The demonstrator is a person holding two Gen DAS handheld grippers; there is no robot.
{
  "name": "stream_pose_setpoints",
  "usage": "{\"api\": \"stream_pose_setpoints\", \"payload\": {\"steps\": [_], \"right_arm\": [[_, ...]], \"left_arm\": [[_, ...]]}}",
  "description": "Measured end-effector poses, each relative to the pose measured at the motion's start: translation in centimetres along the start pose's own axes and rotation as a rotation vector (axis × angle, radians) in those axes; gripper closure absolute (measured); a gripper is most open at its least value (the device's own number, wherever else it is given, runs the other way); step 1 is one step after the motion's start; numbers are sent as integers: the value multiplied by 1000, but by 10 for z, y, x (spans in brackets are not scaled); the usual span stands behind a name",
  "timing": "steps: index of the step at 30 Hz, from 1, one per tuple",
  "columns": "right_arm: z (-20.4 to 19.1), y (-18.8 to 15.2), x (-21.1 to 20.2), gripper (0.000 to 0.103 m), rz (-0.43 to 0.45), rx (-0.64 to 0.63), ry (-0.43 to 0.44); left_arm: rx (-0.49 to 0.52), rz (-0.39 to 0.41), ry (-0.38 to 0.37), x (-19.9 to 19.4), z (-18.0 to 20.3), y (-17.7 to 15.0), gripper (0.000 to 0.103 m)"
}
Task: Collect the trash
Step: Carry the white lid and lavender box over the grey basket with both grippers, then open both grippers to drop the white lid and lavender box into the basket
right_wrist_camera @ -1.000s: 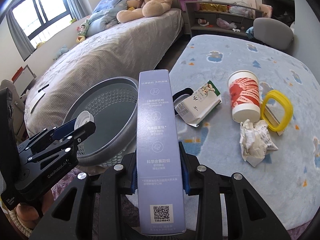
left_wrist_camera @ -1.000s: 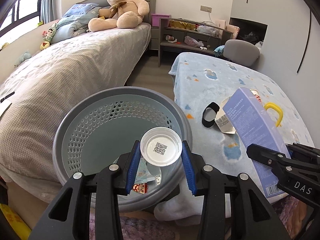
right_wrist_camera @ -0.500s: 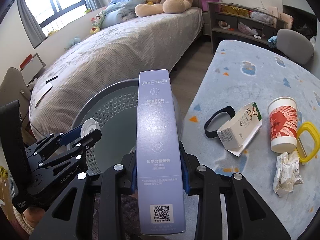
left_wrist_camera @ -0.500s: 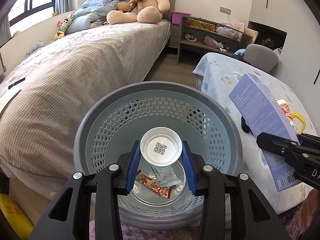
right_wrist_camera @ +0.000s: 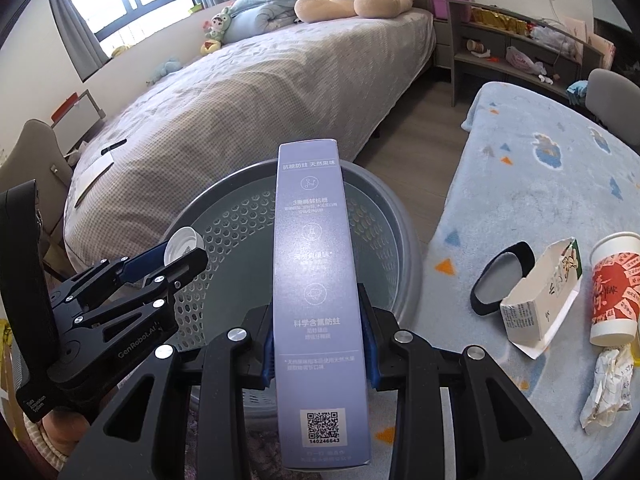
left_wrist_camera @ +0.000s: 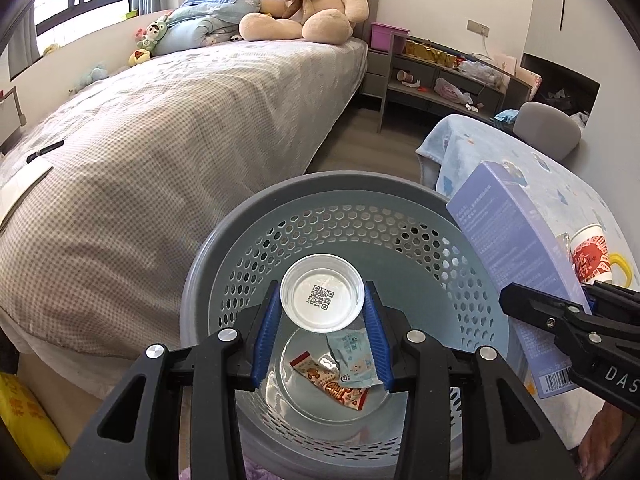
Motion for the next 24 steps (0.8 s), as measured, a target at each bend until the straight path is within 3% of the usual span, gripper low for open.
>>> {"api": "stream_pose_setpoints", "payload": {"steps": [22,24], "right_arm": [[-11,8,23,68,-25,-32,13],[-11,8,20,58,-18,-33,11]], "left_arm": [[-23,-3,62,3,-14,1,62],[-21,0,68,2,-14,1,56]]}}
Point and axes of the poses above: each gripper's, at about its wrist camera, not at the fingertips, and x roughly the way its jaws point, z to its right, y to its top, the point moved 8 cm from there along x, roughly the way its jaws point, and after that the axes turned 6 degrees about y, right-handed, at the moved point
